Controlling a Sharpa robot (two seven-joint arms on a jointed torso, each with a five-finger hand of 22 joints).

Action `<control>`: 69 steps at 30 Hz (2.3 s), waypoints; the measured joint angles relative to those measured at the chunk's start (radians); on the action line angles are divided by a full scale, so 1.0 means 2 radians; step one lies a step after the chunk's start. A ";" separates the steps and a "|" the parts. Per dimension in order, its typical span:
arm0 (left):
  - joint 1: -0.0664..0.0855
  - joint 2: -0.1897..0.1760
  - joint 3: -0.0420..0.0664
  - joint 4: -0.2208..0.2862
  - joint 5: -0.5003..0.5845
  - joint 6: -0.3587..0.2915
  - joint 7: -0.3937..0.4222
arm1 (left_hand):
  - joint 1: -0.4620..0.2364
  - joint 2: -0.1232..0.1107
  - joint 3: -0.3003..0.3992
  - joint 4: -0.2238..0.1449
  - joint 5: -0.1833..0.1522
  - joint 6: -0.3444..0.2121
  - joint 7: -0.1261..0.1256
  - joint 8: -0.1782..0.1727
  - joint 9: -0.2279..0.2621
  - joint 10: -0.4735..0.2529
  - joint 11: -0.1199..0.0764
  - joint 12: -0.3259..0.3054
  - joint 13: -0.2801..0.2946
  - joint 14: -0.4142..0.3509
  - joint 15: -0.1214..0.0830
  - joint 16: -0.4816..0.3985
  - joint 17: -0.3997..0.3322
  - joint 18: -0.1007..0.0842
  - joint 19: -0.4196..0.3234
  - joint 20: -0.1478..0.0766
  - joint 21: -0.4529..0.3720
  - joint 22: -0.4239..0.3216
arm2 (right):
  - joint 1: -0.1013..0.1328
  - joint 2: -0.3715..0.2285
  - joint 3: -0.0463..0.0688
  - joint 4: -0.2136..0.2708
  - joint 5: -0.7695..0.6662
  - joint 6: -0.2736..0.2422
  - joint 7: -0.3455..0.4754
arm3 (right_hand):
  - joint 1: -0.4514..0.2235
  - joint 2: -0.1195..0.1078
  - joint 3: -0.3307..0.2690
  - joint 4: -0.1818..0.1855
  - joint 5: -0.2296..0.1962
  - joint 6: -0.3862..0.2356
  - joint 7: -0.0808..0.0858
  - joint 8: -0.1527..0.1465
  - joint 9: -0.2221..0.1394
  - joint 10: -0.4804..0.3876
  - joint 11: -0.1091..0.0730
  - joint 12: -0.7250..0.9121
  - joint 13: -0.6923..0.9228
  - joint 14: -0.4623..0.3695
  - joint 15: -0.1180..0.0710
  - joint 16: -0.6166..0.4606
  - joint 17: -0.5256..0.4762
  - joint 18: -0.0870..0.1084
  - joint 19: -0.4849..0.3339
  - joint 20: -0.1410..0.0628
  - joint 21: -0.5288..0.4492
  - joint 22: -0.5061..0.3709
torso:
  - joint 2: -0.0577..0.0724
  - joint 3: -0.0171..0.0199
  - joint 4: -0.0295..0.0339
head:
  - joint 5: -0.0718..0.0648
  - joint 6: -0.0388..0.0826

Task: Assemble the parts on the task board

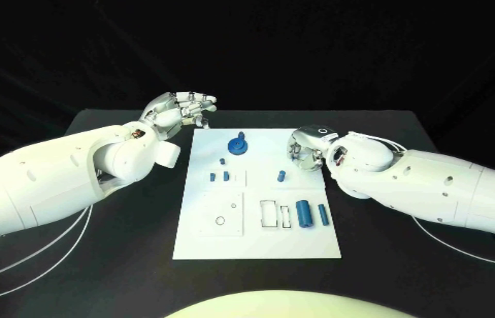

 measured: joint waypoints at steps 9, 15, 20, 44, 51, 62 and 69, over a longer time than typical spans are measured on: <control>0.000 -0.001 0.000 0.002 -0.002 0.007 0.000 | 0.007 0.004 0.000 -0.003 0.000 0.000 0.000 0.000 0.000 0.000 0.000 0.000 0.000 -0.002 -0.002 -0.001 -0.001 0.000 0.000 0.000 -0.002 -0.001 | -0.002 0.001 -0.001 0.004 -0.016 -0.006 -0.012 | -0.001 0.001 0.003 -0.003 0.009 0.000 0.000 0.004 0.005 0.002 0.002 0.000 0.007 0.000 0.000 0.000 -0.004 0.000 0.000 0.000 0.014 0.000 | 0.000 0.0000 0.0002 | -0.001 -0.001; 0.000 -0.001 0.000 0.002 -0.004 0.010 0.000 | 0.009 0.002 -0.001 -0.004 0.000 0.000 0.000 0.000 0.000 0.000 0.000 0.000 -0.001 -0.004 0.000 -0.001 -0.002 0.000 0.000 0.000 -0.002 -0.001 | -0.004 -0.001 -0.003 0.008 -0.022 -0.017 -0.018 | -0.003 0.003 0.005 -0.006 0.010 0.004 0.000 0.006 0.008 0.003 0.003 -0.001 0.007 0.000 -0.004 -0.002 -0.008 -0.008 0.000 0.000 0.024 0.000 | 0.000 0.0000 0.0003 | -0.001 -0.001; 0.000 -0.002 0.000 0.003 -0.005 0.011 0.000 | 0.009 0.002 -0.001 -0.004 0.000 0.000 0.000 0.000 0.000 0.000 0.000 0.000 -0.001 -0.004 0.000 -0.001 -0.002 0.000 0.000 0.000 -0.002 -0.002 | -0.006 -0.004 -0.004 0.013 -0.025 -0.030 -0.022 | -0.003 0.002 0.005 -0.006 0.010 0.004 0.000 0.006 0.009 0.003 0.003 -0.003 0.007 0.000 -0.004 -0.003 -0.010 -0.008 0.000 0.000 0.026 0.000 | 0.000 -0.0001 0.0005 | 0.000 -0.001; 0.000 -0.002 0.000 -0.002 -0.008 0.012 0.000 | 0.009 0.002 -0.001 -0.004 0.002 0.000 0.000 0.000 0.000 0.000 0.000 0.000 -0.001 -0.004 0.000 -0.003 -0.002 0.000 0.000 0.000 -0.002 -0.002 | 0.002 -0.051 0.004 0.105 0.003 -0.095 -0.016 | -0.003 0.002 0.008 -0.007 0.010 0.005 -0.002 0.008 0.011 0.003 0.003 -0.002 0.007 0.000 -0.003 -0.003 -0.012 -0.008 0.000 0.000 0.029 0.000 | -0.001 -0.0002 -0.0006 | 0.005 0.002; 0.000 0.000 0.000 -0.004 -0.008 0.012 0.000 | 0.009 0.002 -0.001 -0.004 0.002 0.000 0.000 0.000 0.000 0.000 0.000 0.000 -0.002 -0.004 0.000 -0.003 -0.002 0.000 0.002 -0.002 -0.004 -0.002 | -0.002 -0.036 0.004 0.145 0.022 -0.104 -0.007 | -0.005 0.000 0.009 -0.007 0.009 0.005 -0.002 0.008 0.012 0.003 0.003 -0.002 0.007 0.000 -0.003 -0.005 -0.015 -0.008 0.000 0.000 0.029 0.000 | -0.001 0.0002 -0.0003 | 0.013 0.005; 0.000 0.006 0.000 -0.005 -0.008 0.012 0.000 | 0.009 0.002 -0.001 -0.004 0.002 0.000 0.000 0.000 0.000 0.000 0.000 0.000 -0.002 -0.004 0.000 -0.003 -0.002 0.000 0.002 -0.002 -0.004 -0.002 | -0.020 0.006 0.002 0.155 0.035 -0.104 0.005 | -0.005 0.000 0.010 -0.008 0.007 0.005 -0.002 0.008 0.012 0.003 0.003 -0.003 0.007 0.000 -0.003 -0.005 -0.016 -0.008 0.000 0.000 0.029 0.000 | -0.001 -0.0010 0.0009 | 0.033 0.004; 0.000 0.011 0.000 -0.005 -0.007 0.011 0.000 | 0.009 0.002 -0.001 -0.004 0.002 0.000 0.000 0.000 0.000 -0.002 0.002 0.000 -0.002 -0.004 0.000 -0.003 -0.002 0.000 0.002 -0.002 -0.004 -0.002 | -0.038 0.031 -0.002 0.140 0.035 -0.097 0.011 | -0.006 -0.001 0.010 -0.008 0.007 0.005 -0.002 0.008 0.013 0.003 0.003 -0.004 0.011 0.000 -0.003 -0.005 -0.017 -0.008 0.000 0.000 0.029 0.000 | -0.001 -0.0012 0.0009 | 0.043 0.001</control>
